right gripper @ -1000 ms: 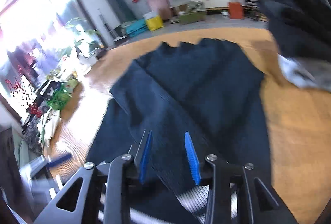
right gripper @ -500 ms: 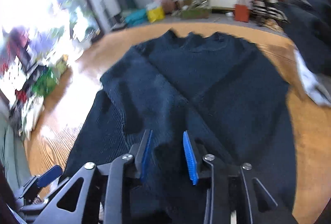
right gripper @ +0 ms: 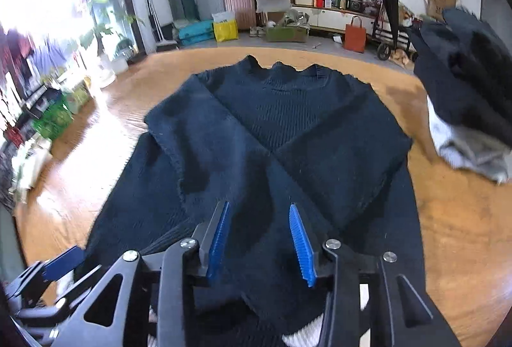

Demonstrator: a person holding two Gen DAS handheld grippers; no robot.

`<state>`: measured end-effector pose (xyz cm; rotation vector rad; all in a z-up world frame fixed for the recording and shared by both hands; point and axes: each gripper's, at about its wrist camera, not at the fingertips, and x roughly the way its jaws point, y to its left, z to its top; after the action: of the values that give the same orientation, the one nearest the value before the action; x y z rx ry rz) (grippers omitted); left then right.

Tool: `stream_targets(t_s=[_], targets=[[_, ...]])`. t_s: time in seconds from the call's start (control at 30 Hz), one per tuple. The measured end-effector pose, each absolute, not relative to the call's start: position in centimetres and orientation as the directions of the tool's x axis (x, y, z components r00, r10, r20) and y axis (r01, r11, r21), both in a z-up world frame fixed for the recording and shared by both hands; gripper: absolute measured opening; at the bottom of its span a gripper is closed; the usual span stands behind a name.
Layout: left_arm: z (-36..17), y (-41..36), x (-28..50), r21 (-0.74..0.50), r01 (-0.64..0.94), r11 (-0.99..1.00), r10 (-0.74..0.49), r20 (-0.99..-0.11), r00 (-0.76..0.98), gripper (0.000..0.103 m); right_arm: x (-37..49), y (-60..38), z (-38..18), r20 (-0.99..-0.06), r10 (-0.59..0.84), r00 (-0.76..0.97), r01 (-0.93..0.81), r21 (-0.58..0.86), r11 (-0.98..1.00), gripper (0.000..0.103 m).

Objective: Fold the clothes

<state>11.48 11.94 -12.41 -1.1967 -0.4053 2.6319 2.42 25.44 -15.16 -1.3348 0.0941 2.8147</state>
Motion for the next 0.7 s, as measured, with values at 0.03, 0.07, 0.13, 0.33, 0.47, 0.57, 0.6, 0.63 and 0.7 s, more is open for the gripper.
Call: stream_targets(t_s=[0.03,0.07,0.13,0.33,0.47,0.57,0.6,0.63,0.7], targets=[[-12.4,11.8,11.5,-0.34,-0.078,-0.937,0.307,-0.699,-0.645,0.078,1.9,25.3,-15.6,-0.788,0.008,-0.615,-0.05,0.029,-0.998,0.042],[-12.5,11.6,11.4,-0.343,-0.071,-0.937,0.304,-0.699,-0.647,0.078,1.6,25.3,-16.6,-0.807,0.013,-0.591,-0.054,0.024,-0.998,0.043],[-12.5,11.3,11.4,-0.355,-0.058,-0.933,0.305,-0.695,-0.651,0.078,1.9,24.9,-17.1,-0.788,0.042,-0.615,-0.053,-0.012,-0.999,0.044],[-12.7,11.5,11.2,-0.344,-0.061,-0.937,0.301,-0.706,-0.641,0.078,3.3,25.2,-17.3,-0.781,0.082,-0.62,-0.073,-0.047,-0.996,0.05],[-12.7,11.5,11.3,-0.344,-0.063,-0.937,0.302,-0.707,-0.639,0.078,4.3,25.4,-17.3,-0.776,0.108,-0.621,-0.087,-0.069,-0.994,0.055],[-12.8,11.3,11.3,-0.35,-0.06,-0.935,0.305,-0.708,-0.637,0.078,5.1,25.4,-16.6,-0.768,0.119,-0.629,-0.099,-0.072,-0.992,0.054],[-12.8,11.3,11.3,-0.351,-0.06,-0.934,0.307,-0.708,-0.636,0.078,5.5,25.3,-16.4,-0.759,0.125,-0.64,-0.1,-0.079,-0.992,0.057],[-12.8,11.3,11.3,-0.351,-0.06,-0.935,0.307,-0.708,-0.636,0.078,5.8,25.1,-16.4,-0.757,0.134,-0.64,-0.099,-0.092,-0.991,0.061],[-12.8,11.4,11.4,-0.346,-0.062,-0.936,0.304,-0.71,-0.635,0.078,6.3,25.0,-17.1,-0.766,0.142,-0.627,-0.095,-0.106,-0.99,0.064]])
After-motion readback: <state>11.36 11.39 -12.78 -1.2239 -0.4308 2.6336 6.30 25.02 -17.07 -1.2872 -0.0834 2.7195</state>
